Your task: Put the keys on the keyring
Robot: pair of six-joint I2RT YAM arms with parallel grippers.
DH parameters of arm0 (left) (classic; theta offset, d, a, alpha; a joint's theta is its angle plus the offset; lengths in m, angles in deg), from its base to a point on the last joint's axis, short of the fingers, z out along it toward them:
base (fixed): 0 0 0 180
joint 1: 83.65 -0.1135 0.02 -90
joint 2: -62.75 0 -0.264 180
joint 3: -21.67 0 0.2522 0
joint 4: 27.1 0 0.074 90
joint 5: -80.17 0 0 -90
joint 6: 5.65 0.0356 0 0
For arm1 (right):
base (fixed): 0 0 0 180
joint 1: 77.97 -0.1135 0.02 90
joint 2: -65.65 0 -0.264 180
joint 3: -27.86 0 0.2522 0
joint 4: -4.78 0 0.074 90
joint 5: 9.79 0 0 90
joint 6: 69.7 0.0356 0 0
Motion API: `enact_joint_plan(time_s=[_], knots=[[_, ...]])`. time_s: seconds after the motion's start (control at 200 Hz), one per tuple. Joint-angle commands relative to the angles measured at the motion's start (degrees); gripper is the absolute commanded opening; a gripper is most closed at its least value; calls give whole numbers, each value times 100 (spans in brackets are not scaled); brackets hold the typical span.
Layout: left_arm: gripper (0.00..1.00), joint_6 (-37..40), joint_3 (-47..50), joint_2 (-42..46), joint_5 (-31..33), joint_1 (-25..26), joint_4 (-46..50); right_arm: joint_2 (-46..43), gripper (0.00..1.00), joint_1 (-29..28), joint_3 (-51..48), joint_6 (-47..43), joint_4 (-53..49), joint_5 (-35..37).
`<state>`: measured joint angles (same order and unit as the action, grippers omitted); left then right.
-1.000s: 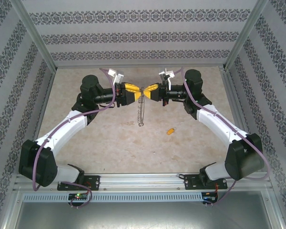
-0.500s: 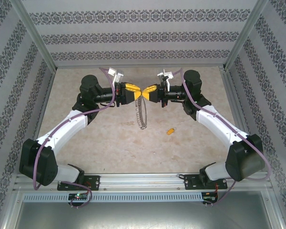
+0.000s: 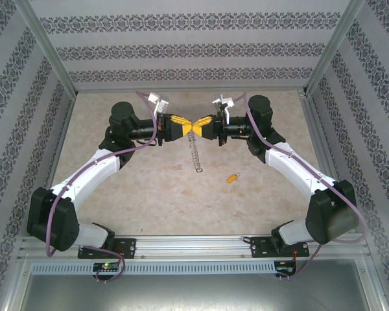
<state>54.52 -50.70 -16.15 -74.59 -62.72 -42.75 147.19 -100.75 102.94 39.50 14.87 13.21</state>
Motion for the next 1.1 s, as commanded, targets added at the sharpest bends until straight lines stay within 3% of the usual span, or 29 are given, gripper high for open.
enact_joint_plan(time_s=[0.0, 0.175, 0.35, 0.43, 0.625, 0.764, 0.924, 1.099], knots=[[13, 148, 65, 10, -387, 62, -127, 49, 0, -59, 184, 21, 348, 20], [0, 337, -18, 16, -502, 137, 124, 105, 0, -68, 201, 74, 400, 47], [0, 904, -201, 73, -275, 270, 902, 155, 0, -62, 252, 151, 393, 122], [0, 1141, -218, 167, -46, 268, 1153, 110, 25, 37, 223, 246, 380, 178], [0, 1502, -272, 296, 240, 261, 1516, -324, 47, 445, -78, 467, 293, 294], [0, 1988, -476, 288, 278, 265, 2201, -658, 48, 659, -354, 440, 46, 397], [0, 2746, -847, 219, 303, 263, 3269, -702, 47, 689, -425, -177, -927, 217], [0, 3433, -1264, 99, 332, 267, 4287, -469, 43, 674, -600, -328, -887, -159]])
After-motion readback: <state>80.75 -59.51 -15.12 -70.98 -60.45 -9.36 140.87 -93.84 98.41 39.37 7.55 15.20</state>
